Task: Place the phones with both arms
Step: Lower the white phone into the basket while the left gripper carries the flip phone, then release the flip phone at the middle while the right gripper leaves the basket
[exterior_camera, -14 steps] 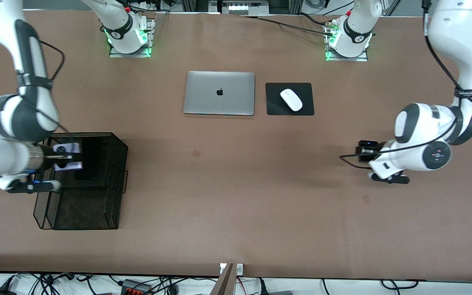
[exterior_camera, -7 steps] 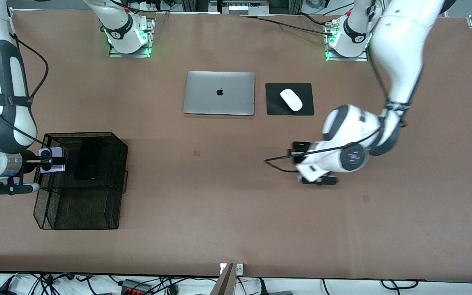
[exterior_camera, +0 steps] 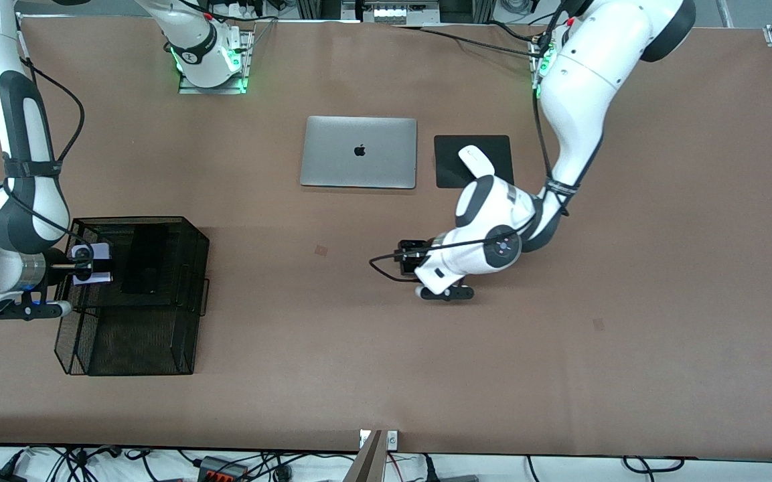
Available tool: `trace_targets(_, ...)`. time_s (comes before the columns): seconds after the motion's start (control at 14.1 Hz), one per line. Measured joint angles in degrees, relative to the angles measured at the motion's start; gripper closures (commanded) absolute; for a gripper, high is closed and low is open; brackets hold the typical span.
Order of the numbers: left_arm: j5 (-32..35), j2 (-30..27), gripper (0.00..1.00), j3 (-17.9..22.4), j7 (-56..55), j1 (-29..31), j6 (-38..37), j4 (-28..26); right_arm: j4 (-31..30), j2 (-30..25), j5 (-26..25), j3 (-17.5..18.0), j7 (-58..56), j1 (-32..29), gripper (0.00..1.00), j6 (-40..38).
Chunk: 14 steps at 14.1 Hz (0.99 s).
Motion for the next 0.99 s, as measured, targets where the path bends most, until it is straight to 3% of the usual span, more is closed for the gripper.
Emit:
trace_targets(0.21,-6.21,1.72,0.68,0.01,-0.04,-2.67,5.19,0.71,0.53,-1.88,0.02,0.86,0.82,0.17,0.0,-0.02)
trace_targets(0.43,-7.42,3.31,0.64,0.03,-0.04,-4.47,6.66,0.81,0.91,-5.04,0.03,3.34,2.58,1.14,0.0,-0.15)
trace_targets(0.5,-7.42,3.74,0.55,0.03,-0.04,-4.85,6.72,0.81,0.91,-5.88,0.04,3.98,3.0,2.06,0.0,-0.24)
trace_targets(0.57,-7.42,4.08,0.01,0.05,-0.03,-5.09,6.76,0.81,0.91,-6.5,0.04,4.31,3.21,3.28,0.0,-0.33)
trace_targets(0.99,-7.42,3.57,0.0,1.13,-0.03,-5.42,6.21,1.79,0.48,-6.56,0.05,4.64,4.8,10.01,0.0,-0.32)
